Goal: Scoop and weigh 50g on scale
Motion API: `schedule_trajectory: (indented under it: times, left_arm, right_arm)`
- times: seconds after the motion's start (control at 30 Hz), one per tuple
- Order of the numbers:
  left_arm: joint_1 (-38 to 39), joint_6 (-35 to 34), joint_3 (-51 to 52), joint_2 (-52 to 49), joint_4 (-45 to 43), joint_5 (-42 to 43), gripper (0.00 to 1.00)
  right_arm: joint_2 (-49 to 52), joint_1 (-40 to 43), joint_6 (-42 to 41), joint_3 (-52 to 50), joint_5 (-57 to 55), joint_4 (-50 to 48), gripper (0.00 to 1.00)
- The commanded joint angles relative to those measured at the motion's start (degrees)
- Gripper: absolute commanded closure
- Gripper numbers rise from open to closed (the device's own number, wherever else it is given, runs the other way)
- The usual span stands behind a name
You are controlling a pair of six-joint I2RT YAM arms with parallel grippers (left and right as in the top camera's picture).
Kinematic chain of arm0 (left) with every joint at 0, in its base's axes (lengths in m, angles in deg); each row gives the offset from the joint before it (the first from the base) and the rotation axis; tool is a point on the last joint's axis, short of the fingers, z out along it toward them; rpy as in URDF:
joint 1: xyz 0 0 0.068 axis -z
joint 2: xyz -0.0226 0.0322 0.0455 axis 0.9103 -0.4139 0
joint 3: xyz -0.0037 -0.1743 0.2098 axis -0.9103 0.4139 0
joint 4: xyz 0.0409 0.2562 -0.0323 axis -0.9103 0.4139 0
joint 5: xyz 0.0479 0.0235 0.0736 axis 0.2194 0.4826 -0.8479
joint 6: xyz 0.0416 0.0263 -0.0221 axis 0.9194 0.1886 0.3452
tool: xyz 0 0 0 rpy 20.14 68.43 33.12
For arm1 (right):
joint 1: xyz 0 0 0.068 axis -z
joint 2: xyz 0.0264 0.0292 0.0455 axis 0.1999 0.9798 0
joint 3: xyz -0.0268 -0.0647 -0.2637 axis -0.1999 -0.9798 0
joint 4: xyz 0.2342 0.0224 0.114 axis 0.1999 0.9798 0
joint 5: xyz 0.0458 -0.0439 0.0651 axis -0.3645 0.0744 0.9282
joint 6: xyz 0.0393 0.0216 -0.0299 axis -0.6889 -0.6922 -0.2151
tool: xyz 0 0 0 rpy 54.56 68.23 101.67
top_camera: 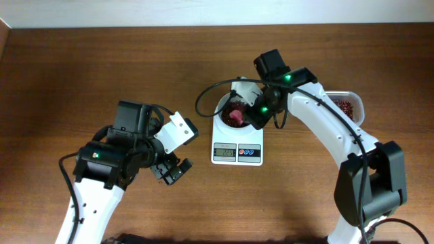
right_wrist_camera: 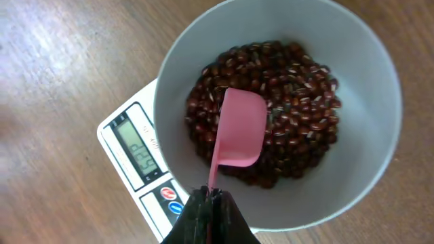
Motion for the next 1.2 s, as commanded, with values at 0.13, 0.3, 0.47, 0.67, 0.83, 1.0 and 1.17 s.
schedule_trajectory:
  times: [0.13, 0.3, 0.47, 0.67, 0.83, 1.0, 1.17]
  left_arm:
    - [-0.24, 0.87, -1.16, 0.59, -0.11, 0.79, 0.01]
    - [-0.24, 0.87, -1.16, 0.59, -0.09, 0.79, 0.01]
    - [-0.24, 0.87, -1.16, 0.59, -0.09, 0.79, 0.01]
    - [-0.24, 0.87, -1.16, 0.59, -0.09, 0.79, 0.01]
    - [-0.24, 0.87, -1.16, 0.59, -0.09, 0.79, 0.01]
    - [-0.24, 0.87, -1.16, 0.59, -0.09, 0.79, 0.01]
    - [-0.24, 0.87, -1.16, 0.59, -0.09, 0.79, 0.01]
  right_arm:
    - [0.04, 5.84, -3.02, 1.33, 10.91, -0.26, 0.96]
    - [-3.08, 7.58, -3.02, 4.24, 11.06, 0.13, 0.96]
    - [-4.13, 5.14, -2.99, 4.59, 0.96, 2.05, 0.96]
    - [-6.27, 1.95, -2.73, 6.32, -0.63, 3.56, 0.96]
    - [-5.88, 1.81, -2.82, 5.75, -0.28, 3.34, 0.96]
    - [-5.88, 1.99, -3.28, 5.75, 0.79, 3.52, 0.96]
    - [-5.86, 1.97, -4.11, 5.75, 0.74, 3.45, 0.96]
